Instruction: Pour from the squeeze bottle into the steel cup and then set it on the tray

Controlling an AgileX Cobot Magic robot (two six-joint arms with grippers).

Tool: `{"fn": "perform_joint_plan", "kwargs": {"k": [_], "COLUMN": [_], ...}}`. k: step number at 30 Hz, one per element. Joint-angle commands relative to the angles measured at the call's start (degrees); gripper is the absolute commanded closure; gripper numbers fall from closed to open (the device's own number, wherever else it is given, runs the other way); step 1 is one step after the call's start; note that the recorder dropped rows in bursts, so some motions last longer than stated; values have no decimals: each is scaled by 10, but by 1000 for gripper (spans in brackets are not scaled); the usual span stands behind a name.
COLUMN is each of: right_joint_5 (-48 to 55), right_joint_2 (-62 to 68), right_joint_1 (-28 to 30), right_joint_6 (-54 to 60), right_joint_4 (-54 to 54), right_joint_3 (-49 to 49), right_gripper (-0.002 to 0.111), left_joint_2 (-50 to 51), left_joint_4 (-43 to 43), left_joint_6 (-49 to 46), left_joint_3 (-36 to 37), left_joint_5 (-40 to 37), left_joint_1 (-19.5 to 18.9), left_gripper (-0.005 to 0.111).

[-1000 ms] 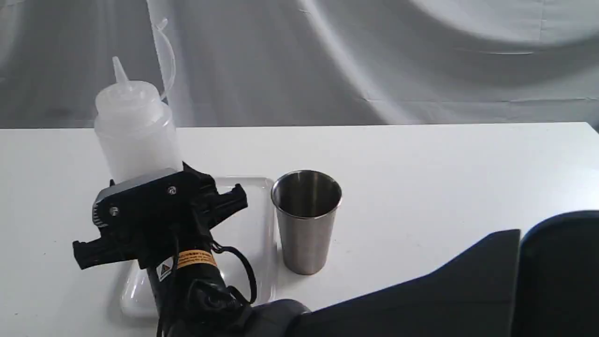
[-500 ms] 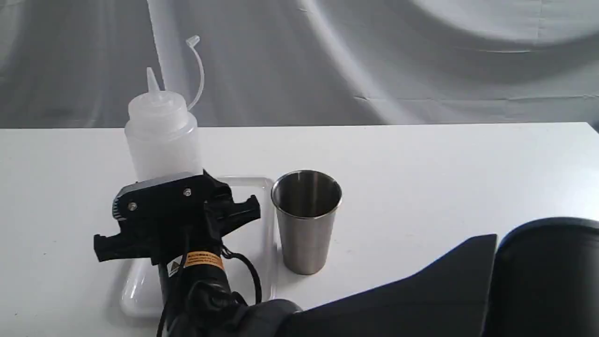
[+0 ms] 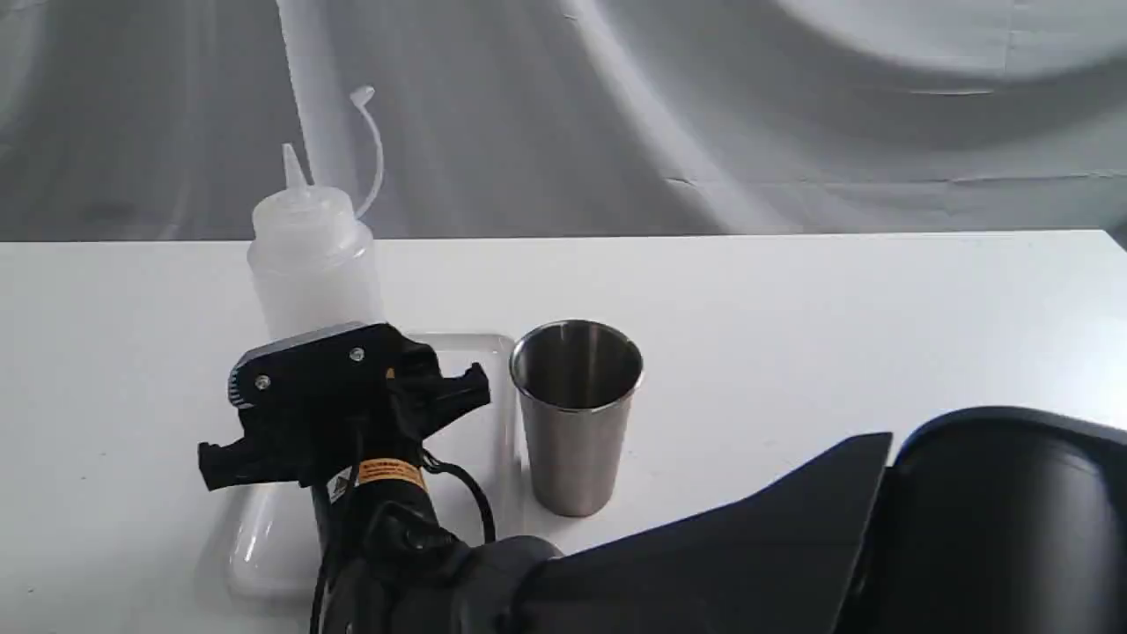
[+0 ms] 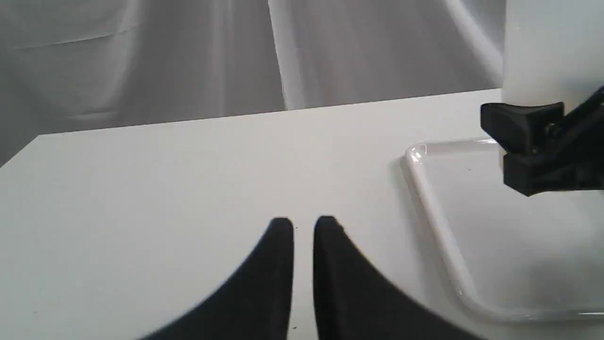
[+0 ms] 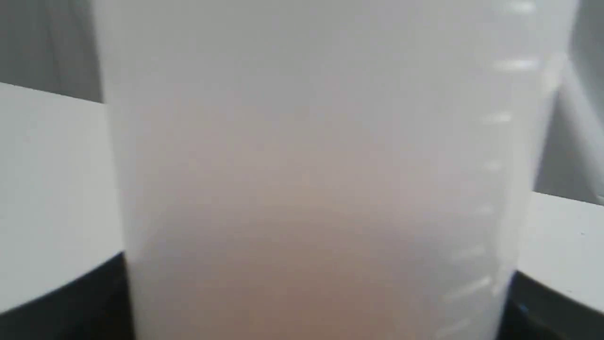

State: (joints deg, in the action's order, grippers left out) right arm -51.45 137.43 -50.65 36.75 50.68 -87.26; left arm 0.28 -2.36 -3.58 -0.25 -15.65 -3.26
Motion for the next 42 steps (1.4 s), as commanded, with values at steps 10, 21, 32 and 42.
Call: {"fn": "perform_joint_plan", "kwargs": {"k": [10, 21, 32, 42], "right_joint_5": [11, 43, 56, 56], "right_joint_2": [38, 50, 63, 70], "right_joint_1": [15, 32, 39, 41], "right_joint_6": [20, 14, 5, -15], "right_joint_4": [-26, -44, -76, -78], "right_joint_3": [-72, -75, -75, -75], "right_gripper": [93, 93, 93, 92], "left_joint_2": [-3, -3, -3, -3], "left_joint_4": [-1, -1, -1, -1], "left_joint_6": [1, 1, 1, 1], "left_joint_3": [3, 3, 3, 3], "left_joint_5": [4, 4, 4, 4], "left_joint_1": [-1, -1, -1, -1], "left_gripper": [98, 98, 98, 98]}}
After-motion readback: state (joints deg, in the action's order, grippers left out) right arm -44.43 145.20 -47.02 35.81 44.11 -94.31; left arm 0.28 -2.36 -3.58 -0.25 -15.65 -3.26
